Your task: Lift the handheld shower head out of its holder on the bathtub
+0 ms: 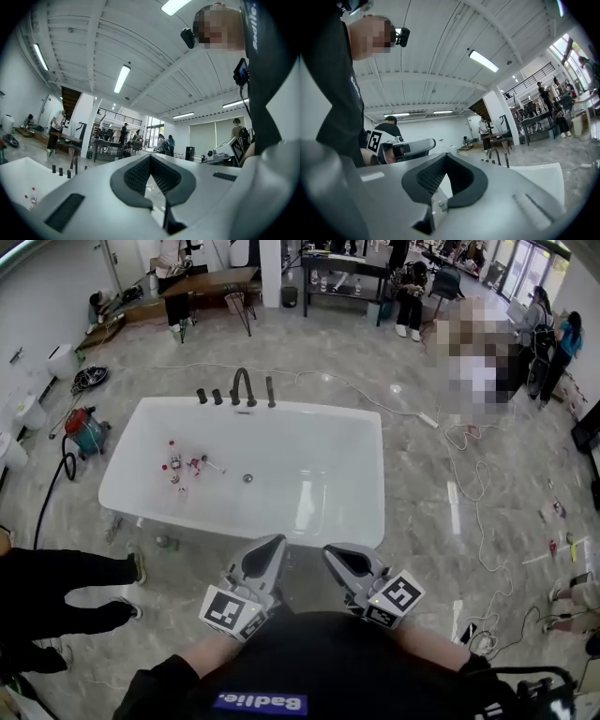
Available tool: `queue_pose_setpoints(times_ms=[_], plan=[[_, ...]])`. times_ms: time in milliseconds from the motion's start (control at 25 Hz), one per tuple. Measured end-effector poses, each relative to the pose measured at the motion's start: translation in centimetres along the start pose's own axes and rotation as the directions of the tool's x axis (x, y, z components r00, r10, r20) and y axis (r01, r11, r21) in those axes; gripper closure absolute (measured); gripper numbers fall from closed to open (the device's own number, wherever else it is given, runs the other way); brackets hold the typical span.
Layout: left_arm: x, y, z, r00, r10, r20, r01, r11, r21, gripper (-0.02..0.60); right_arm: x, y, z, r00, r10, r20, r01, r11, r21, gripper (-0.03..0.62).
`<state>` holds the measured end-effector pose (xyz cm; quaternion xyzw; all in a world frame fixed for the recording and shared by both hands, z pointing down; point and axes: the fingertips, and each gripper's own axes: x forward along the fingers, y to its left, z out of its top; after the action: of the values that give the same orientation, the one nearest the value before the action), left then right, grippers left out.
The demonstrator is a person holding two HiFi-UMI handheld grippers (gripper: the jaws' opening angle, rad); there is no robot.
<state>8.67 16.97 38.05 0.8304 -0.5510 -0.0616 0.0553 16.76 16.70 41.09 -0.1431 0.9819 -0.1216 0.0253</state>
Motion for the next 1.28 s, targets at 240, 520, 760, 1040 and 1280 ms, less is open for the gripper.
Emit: queue_pose_setpoints(times_ms=[240, 520, 760, 1040, 1280], plan=[[6.4, 15.7, 0.0, 0.999, -0.049, -0.015, 0.049, 0.999, 0.021, 0.587, 13.3, -5.6, 1.1, 0.998, -0.056, -0.004, 0.056, 0.998, -0.017, 0.599], [12.6, 27.4, 1.0, 0.991, -0.12, -0.052, 0.121, 0.993, 0.009, 0.587, 23.1, -11.4, 2.3, 0.988, -0.153, -0.022, 0.153, 0.988, 0.002, 0.599], [16.6, 31.3, 0.2, 0.994, -0.092, -0.054, 0.092, 0.996, -0.008, 0.587, 24.4, -15.1, 2.4, 0.98, -0.2, -0.017, 0.2, 0.98, 0.012, 0.599], [19.5, 30.1, -0.1, 0.996, -0.059, -0.071, 0.059, 0.998, 0.001, 0.588, 23.1, -18.1, 3.5, 0.985, -0.172, 0.018, 0.172, 0.985, 0.016, 0.599], [22.7, 29.0, -1.9, 0.996, 0.02, -0.09, -0.016, 0.999, 0.046, 0.586, 19.7, -21.2, 3.7, 0.993, -0.113, 0.028, 0.113, 0.993, 0.018, 0.599]])
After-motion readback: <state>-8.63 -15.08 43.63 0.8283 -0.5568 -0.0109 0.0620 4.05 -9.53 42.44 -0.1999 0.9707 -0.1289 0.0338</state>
